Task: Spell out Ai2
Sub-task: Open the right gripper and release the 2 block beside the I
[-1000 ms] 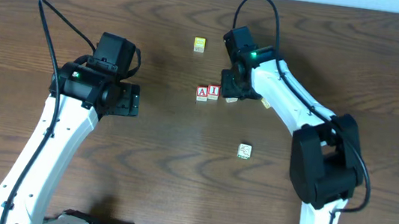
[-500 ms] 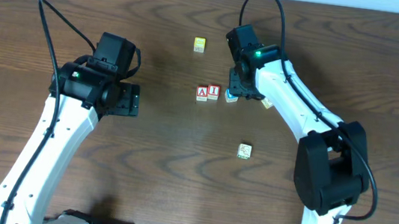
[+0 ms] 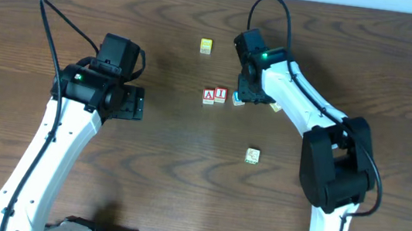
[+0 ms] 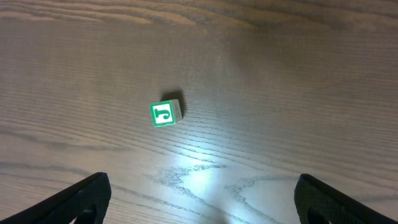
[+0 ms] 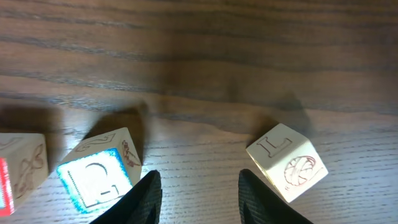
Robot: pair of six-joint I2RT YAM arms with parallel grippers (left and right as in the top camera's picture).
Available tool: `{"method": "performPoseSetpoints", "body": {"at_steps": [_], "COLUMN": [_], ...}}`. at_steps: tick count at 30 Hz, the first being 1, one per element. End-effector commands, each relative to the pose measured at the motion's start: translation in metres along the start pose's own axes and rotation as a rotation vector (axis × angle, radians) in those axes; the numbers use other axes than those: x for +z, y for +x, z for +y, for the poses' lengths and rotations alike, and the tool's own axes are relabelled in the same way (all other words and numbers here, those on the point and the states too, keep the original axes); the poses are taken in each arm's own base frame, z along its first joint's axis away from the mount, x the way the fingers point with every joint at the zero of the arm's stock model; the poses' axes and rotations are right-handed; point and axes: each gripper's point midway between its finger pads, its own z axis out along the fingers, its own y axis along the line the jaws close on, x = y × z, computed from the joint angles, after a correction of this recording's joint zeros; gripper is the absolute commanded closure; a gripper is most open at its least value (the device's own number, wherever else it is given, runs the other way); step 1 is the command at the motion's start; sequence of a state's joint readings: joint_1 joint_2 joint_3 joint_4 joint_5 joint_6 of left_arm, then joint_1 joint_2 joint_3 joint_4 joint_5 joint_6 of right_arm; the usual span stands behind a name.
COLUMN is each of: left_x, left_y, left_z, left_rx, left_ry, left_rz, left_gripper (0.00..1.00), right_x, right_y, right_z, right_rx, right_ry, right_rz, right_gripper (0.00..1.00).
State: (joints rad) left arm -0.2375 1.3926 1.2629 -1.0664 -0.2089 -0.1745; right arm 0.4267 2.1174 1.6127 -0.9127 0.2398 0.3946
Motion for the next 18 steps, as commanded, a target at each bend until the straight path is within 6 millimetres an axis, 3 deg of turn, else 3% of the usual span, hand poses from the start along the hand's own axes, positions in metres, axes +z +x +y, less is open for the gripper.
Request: {"method": "performPoseSetpoints", "body": {"at_steps": [1, 7, 11, 18], "left_x": [0.001, 0.001, 0.001, 0.001], "left_y": [0.0, 0.0, 0.0, 0.0], "left_z": [0.001, 0.001, 0.001, 0.001], "left_rx": [0.016, 0.016, 0.016, 0.016], "left_ry": [-0.004, -0.004, -0.004, -0.004], "left_rz": [0.003, 0.003, 0.003, 0.003], "left_gripper": [0.05, 0.05, 0.05, 0.05], "right_x": [0.008, 0.017, 0.017, 0.016], "right_y": [0.005, 0.011, 0.011, 0.012], "right_z": [-0.001, 0.008, 0.023, 0.027], "right_rx": [0.013, 0.005, 0.006, 0.015], "right_ry": [0.015, 0.012, -0.057, -0.066], "right_rz": [0.016, 0.037, 0.042, 0.042], "right_gripper": [0.6, 0.6, 0.61, 0.61]}}
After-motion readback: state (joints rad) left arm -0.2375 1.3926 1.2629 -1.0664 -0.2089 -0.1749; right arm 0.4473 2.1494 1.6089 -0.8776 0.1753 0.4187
